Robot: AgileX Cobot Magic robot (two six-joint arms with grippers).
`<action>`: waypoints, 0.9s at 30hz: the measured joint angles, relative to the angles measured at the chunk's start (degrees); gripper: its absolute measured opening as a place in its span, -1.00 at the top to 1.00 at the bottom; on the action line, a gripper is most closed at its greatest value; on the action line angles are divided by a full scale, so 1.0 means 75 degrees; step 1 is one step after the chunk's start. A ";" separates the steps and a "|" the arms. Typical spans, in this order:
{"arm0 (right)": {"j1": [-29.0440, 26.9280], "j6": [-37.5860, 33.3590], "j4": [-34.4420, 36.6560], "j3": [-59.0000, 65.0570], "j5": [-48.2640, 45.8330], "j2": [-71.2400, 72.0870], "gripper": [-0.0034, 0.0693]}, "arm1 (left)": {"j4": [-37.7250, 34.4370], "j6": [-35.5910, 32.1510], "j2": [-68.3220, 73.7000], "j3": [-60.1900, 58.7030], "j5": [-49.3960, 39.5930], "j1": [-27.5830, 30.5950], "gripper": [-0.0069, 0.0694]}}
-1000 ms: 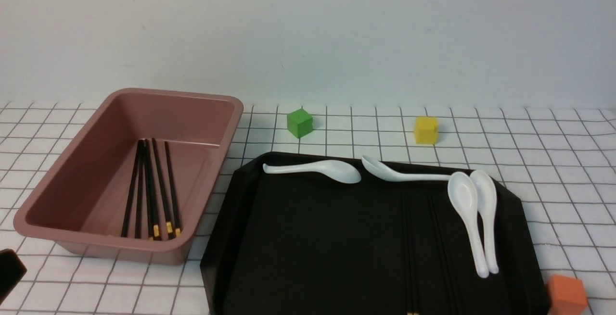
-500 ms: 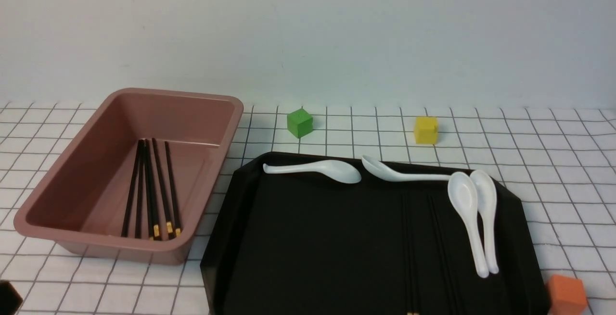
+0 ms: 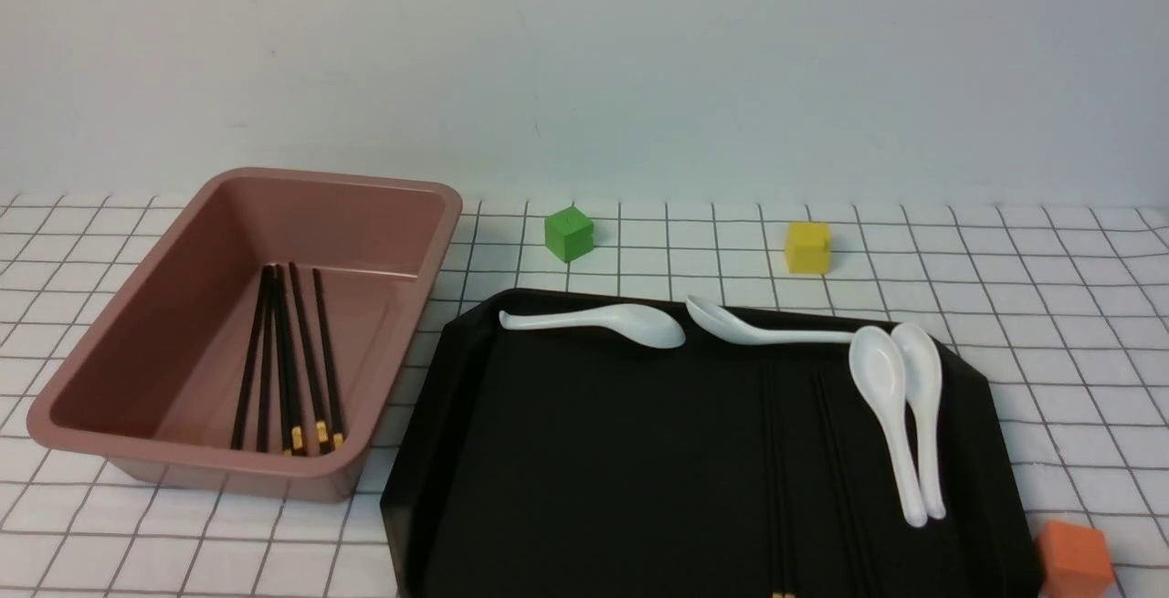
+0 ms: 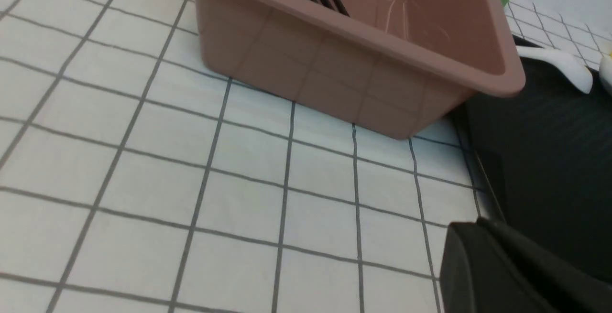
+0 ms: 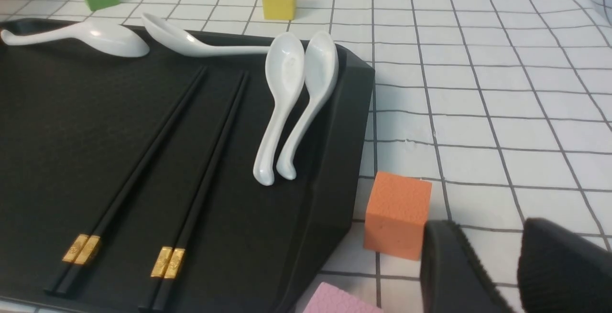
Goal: On white black tablecloth take chopsticks from black tray and put them in box.
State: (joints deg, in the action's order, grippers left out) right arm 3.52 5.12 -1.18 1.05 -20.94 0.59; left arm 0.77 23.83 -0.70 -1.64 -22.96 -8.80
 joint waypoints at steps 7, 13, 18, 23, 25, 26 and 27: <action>0.0000 0.0000 -0.0008 0.0000 0.0000 0.0000 0.25 | 0.0032 0.0000 0.0000 -0.0009 0.0034 0.0000 0.80; 0.0000 0.0000 -0.0008 0.0000 0.0000 0.0000 0.25 | 0.0032 0.0000 0.0000 -0.0009 0.0049 0.0000 0.78; 0.0000 0.0000 -0.0008 0.0000 0.0000 0.0000 0.25 | 0.0032 0.0000 0.0000 -0.0009 0.0064 0.0000 0.77; 0.0000 0.0000 -0.0008 0.0000 0.0000 0.0000 0.25 | 0.0032 0.0000 0.0000 -0.0009 0.0064 0.0000 0.76; 0.0000 0.0000 -0.0008 0.0000 0.0000 0.0000 0.25 | 0.0032 0.0000 0.0000 -0.0009 0.0064 0.0000 0.76; 0.0000 0.0000 -0.0008 0.0000 0.0000 0.0000 0.25 | 0.0032 0.0000 0.0000 -0.0009 0.0064 0.0000 0.76; 0.0000 0.0000 -0.0001 0.0000 0.0000 0.0000 0.25 | 0.0032 0.0000 0.0000 -0.0009 0.0064 0.0000 0.76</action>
State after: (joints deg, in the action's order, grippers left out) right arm 3.52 5.12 -1.18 1.05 -20.94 0.59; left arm 1.01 23.83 -0.70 -1.71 -22.48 -8.80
